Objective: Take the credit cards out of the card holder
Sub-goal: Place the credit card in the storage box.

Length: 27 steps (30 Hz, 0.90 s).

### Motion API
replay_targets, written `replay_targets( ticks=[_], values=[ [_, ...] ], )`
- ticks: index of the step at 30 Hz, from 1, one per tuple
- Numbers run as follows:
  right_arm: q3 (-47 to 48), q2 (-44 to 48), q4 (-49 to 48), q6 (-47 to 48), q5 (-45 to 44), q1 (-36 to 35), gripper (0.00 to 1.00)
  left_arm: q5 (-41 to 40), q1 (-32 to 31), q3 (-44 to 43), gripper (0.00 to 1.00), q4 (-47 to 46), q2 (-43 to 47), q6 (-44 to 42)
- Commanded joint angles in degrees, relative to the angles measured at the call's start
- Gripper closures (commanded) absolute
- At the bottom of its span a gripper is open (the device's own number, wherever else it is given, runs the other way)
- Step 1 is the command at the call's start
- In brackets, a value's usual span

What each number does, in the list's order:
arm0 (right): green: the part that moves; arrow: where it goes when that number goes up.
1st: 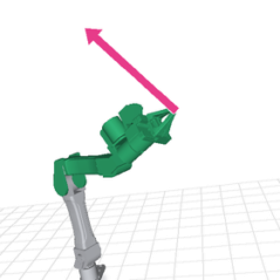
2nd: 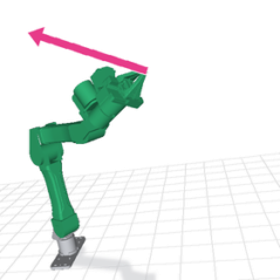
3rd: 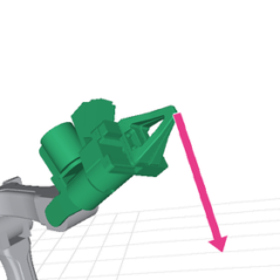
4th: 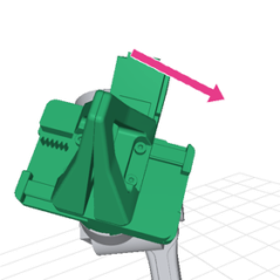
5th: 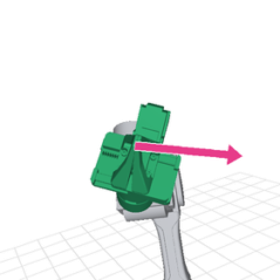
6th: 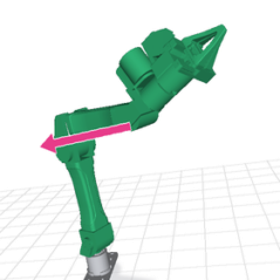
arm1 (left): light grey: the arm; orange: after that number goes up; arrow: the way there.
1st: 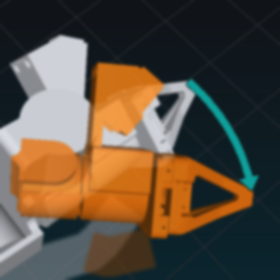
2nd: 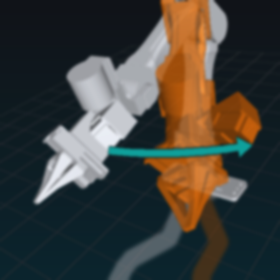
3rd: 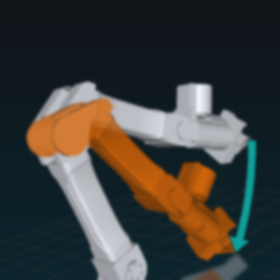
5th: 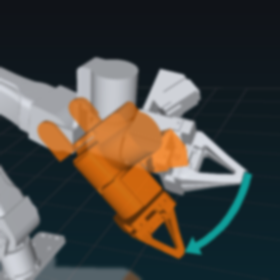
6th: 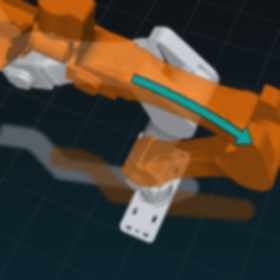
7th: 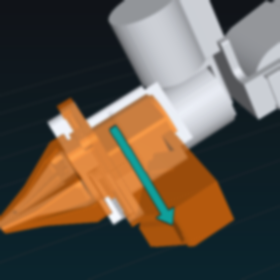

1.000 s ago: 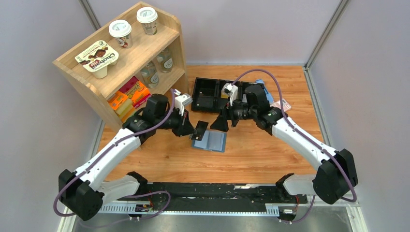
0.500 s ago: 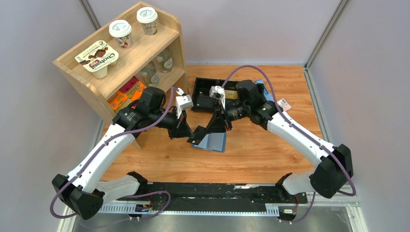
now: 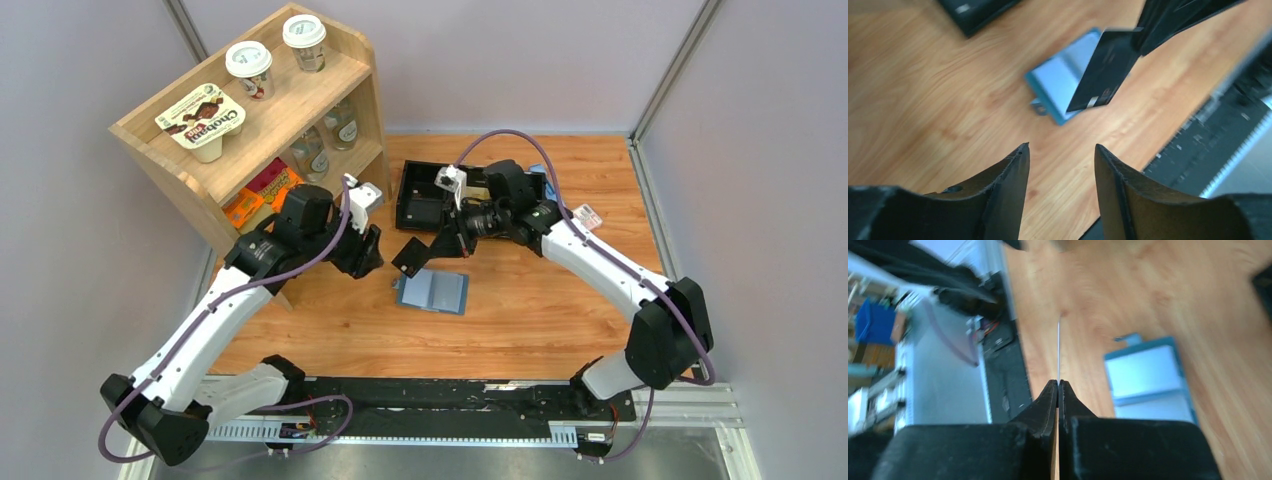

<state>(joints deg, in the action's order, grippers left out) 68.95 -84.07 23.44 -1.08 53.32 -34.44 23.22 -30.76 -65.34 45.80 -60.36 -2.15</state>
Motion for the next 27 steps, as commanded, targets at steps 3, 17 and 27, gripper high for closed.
replay_targets(
  ticks=[3,17,27],
  values=[
    [1.89,-4.60,-7.70,-17.79,-27.79,2.09,1.00,-27.96,0.00,3.37,0.39,-3.43,5.68,13.13],
    [19.89,-26.83,-11.76,-37.76,-49.89,2.79,1.00,-32.01,0.09,10.76,0.23,-3.09,16.94,20.78],
    [32.64,-39.06,-4.29,-41.37,-52.96,2.71,0.91,-28.77,0.09,11.20,0.24,-2.73,17.47,23.25]
  ],
)
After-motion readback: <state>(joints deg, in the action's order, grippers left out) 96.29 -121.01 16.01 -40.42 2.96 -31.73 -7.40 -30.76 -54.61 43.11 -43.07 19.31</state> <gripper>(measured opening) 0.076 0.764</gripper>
